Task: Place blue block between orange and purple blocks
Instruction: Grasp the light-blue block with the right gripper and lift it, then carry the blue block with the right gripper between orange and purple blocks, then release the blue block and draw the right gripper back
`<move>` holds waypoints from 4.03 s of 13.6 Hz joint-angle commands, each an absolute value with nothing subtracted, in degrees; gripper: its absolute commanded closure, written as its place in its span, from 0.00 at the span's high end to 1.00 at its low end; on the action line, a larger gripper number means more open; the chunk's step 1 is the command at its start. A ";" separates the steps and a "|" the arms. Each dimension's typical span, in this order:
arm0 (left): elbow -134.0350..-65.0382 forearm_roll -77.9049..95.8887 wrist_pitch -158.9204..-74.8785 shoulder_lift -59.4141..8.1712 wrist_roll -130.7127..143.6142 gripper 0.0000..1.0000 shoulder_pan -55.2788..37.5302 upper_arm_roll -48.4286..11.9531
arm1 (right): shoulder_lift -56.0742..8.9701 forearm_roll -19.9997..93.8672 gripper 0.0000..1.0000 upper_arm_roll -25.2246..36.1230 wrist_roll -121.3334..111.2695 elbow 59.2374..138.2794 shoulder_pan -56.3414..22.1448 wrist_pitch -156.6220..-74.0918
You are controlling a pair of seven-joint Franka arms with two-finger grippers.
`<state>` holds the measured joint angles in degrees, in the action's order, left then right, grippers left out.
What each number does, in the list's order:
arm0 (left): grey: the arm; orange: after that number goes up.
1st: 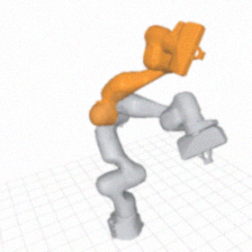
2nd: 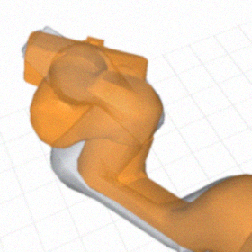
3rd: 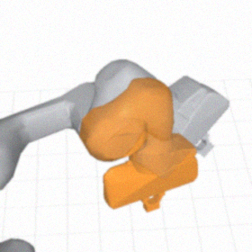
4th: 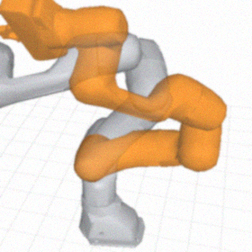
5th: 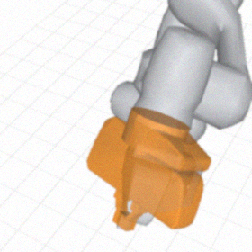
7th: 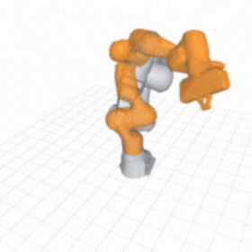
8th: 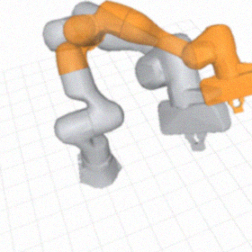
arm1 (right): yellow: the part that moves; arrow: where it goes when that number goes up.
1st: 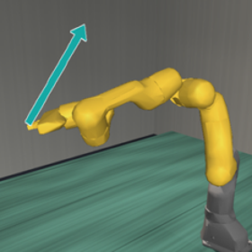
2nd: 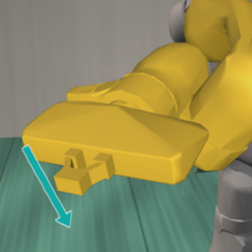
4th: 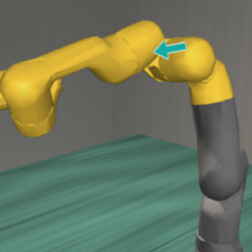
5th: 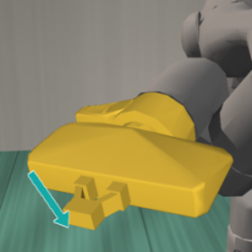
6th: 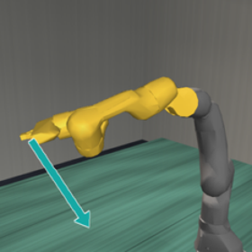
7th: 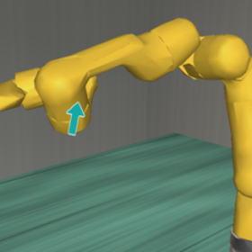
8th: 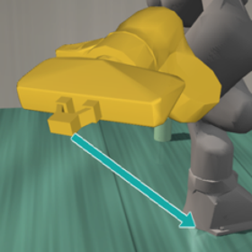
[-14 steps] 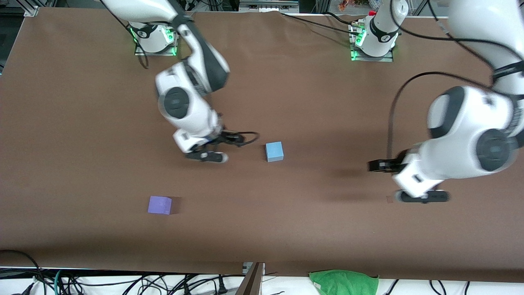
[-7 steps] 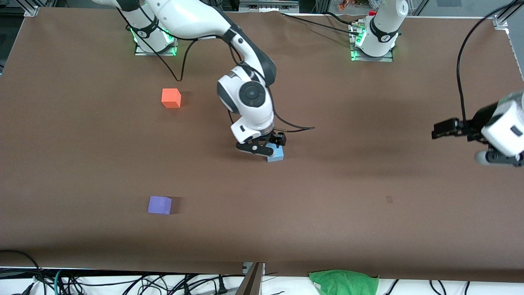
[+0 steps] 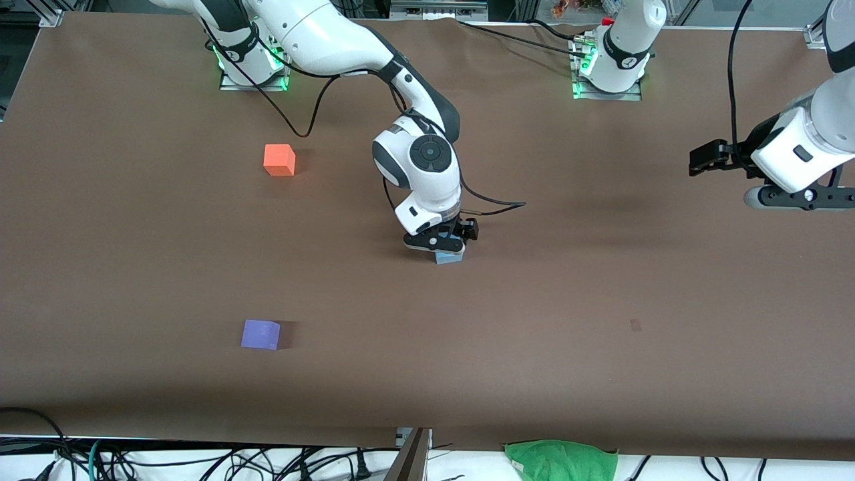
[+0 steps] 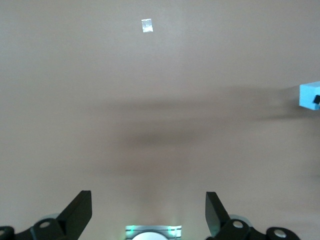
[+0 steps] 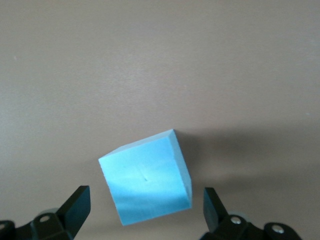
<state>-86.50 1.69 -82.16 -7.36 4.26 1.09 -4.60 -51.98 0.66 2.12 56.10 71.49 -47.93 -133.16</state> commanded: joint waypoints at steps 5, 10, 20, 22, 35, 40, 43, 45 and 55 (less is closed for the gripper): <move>-90.09 3.26 -84.46 -3.96 3.87 1.00 -0.26 -2.20 | -56.08 -3.60 0.94 2.90 55.46 69.52 -49.31 -137.64; -88.16 1.05 -83.76 -5.71 3.52 1.00 0.35 -2.37 | -55.55 -3.08 0.64 2.55 54.84 69.52 -48.08 -136.14; -87.54 1.32 -83.85 -5.98 4.22 1.00 0.18 -2.29 | -45.02 1.85 0.41 3.07 34.65 74.60 -39.56 -122.36; -87.45 1.32 -83.85 -6.41 4.13 1.00 0.26 -2.29 | -39.32 1.93 0.41 3.51 28.51 82.05 -36.75 -121.55; -87.28 1.40 -83.85 -6.86 3.69 1.00 0.44 -2.37 | -22.06 2.02 0.43 13.18 13.71 118.99 -30.50 -139.99; -87.28 1.49 -83.85 -6.86 4.04 1.00 0.44 -2.29 | -22.76 2.02 0.44 13.10 12.22 121.29 -28.83 -144.23; -87.28 1.32 -83.85 -6.86 4.04 1.00 0.18 -2.55 | -23.90 3.51 0.45 13.10 12.13 121.29 -28.04 -144.84; -87.28 1.41 -83.85 -6.86 4.04 1.00 0.18 -2.55 | -24.26 4.57 0.45 13.10 12.13 121.29 -28.04 -144.84; -87.28 1.58 -83.85 -6.86 3.69 1.00 0.44 -2.55 | -25.49 6.41 0.64 12.83 12.22 122.17 -28.04 -146.69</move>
<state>-88.16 2.13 -83.78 -6.48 4.16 0.50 -2.52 -25.94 4.81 13.44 13.49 120.81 -28.47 -145.39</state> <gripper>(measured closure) 0.000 0.379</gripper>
